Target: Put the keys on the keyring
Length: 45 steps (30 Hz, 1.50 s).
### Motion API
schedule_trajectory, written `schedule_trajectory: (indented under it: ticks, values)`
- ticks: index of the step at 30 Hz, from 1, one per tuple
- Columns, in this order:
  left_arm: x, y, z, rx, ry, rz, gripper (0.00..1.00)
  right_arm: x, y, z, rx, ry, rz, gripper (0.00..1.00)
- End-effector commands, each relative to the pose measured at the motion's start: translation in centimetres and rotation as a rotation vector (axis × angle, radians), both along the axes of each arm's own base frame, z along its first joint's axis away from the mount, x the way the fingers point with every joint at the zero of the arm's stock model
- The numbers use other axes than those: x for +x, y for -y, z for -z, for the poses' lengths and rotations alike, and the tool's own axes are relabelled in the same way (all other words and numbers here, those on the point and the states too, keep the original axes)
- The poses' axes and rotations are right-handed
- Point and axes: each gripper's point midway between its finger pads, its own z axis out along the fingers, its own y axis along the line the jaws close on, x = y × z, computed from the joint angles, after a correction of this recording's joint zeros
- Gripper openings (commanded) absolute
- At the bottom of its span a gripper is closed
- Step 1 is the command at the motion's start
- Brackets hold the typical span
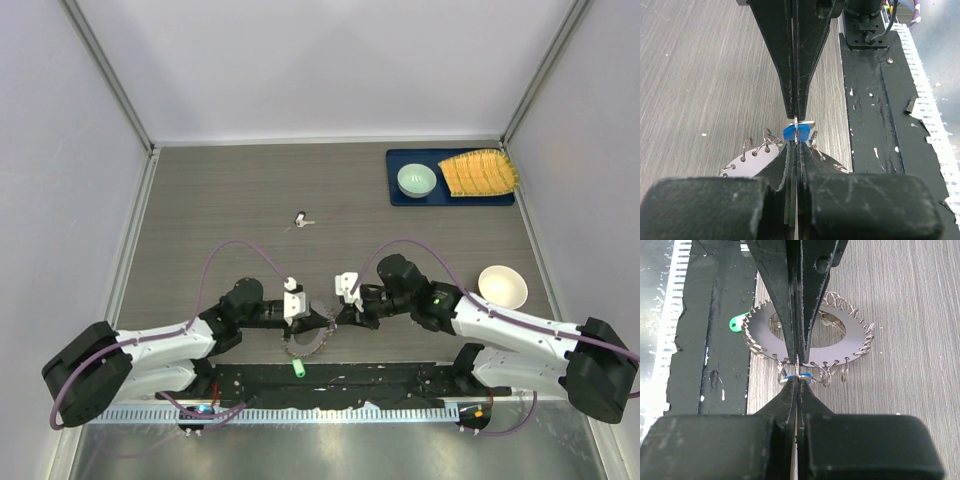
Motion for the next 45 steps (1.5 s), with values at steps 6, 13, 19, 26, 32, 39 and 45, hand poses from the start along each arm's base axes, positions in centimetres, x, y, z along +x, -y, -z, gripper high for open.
schedule_trajectory:
  ticks: [6, 13, 19, 26, 32, 39, 45]
  values:
    - [0.2, 0.9, -0.9, 0.003, -0.008, 0.025, 0.0, 0.9, -1.7, -3.2, 0.078, 0.056, -0.022, 0.01]
    - [1.1, 0.5, -2.0, -0.057, 0.027, -0.049, 0.0, 0.9, -1.5, -2.3, 0.048, 0.046, -0.014, 0.01]
    - [1.4, 0.2, -1.9, -0.058, 0.026, -0.074, 0.0, 1.3, -0.9, -2.0, 0.034, 0.06, 0.019, 0.01]
    - [1.7, -0.1, -2.0, -0.071, 0.048, -0.105, 0.0, 1.4, -0.4, -2.4, 0.043, 0.067, 0.051, 0.01]
    - [1.6, -0.4, -2.2, -0.086, 0.079, -0.107, 0.0, 1.7, -0.2, -2.2, 0.041, 0.072, 0.077, 0.01]
    - [1.1, -0.7, -2.4, -0.105, 0.125, -0.08, 0.0, 1.6, -0.1, -1.3, 0.006, 0.053, 0.073, 0.01]
    - [0.8, -0.6, -2.4, -0.11, 0.153, -0.051, 0.0, 0.9, -0.4, -1.4, 0.008, 0.039, 0.026, 0.01]
